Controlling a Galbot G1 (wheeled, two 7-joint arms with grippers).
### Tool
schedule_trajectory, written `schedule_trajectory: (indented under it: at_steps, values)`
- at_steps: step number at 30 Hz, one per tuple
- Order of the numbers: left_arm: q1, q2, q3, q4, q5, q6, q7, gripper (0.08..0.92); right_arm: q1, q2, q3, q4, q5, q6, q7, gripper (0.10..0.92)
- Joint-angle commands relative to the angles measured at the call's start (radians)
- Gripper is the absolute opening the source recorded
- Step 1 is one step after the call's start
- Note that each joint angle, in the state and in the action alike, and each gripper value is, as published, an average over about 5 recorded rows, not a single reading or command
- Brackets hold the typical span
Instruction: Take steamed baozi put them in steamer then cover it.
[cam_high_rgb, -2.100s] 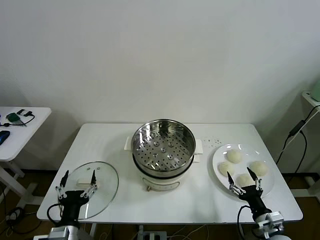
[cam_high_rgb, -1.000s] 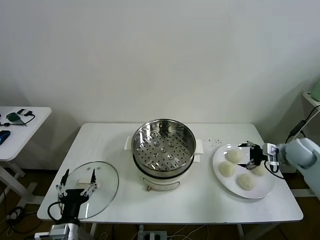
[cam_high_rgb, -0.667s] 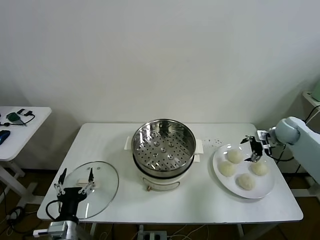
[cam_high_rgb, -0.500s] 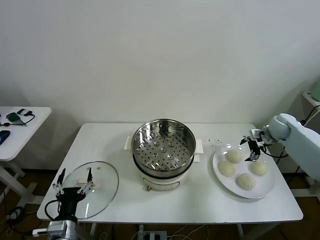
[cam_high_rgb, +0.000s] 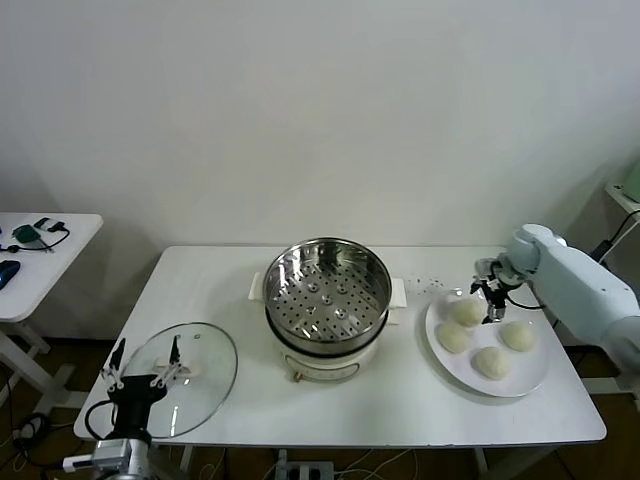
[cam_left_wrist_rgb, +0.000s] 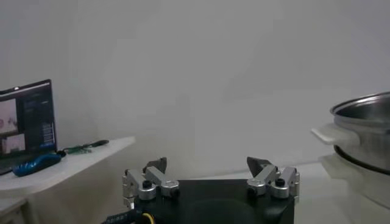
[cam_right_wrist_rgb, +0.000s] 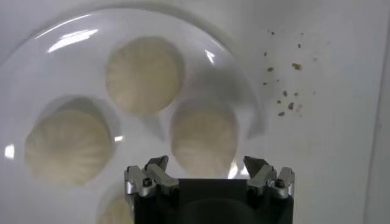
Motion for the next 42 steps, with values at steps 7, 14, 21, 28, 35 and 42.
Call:
schedule_trajectory:
  at_steps: [7,14,21,28,35,42]
  values:
    - [0.004,0.0,-0.008,0.003,-0.001,0.0,-0.008,0.823,0.01,0.073,0.0,-0.088,-0.034,0.021,-0.016,0.762]
    - [0.006,0.001,-0.009,0.002,-0.001,-0.001,-0.013,0.823,0.006,0.07,0.004,-0.086,-0.036,0.024,-0.022,0.709]
    - [0.01,0.001,-0.01,-0.006,-0.002,0.0,-0.015,0.823,0.01,0.055,0.013,-0.066,-0.031,0.034,-0.019,0.682]
    - [0.018,0.004,-0.01,-0.019,-0.003,0.0,-0.013,0.823,0.146,-0.012,-0.142,0.076,0.072,0.079,-0.036,0.679]
    - [0.034,0.006,-0.006,-0.025,-0.004,-0.004,-0.013,0.823,0.495,-0.039,-0.474,0.31,0.274,0.162,-0.068,0.685]
    - [0.071,0.01,-0.003,-0.031,-0.006,-0.019,-0.012,0.823,0.774,0.07,-0.633,0.43,0.362,0.275,-0.097,0.687]
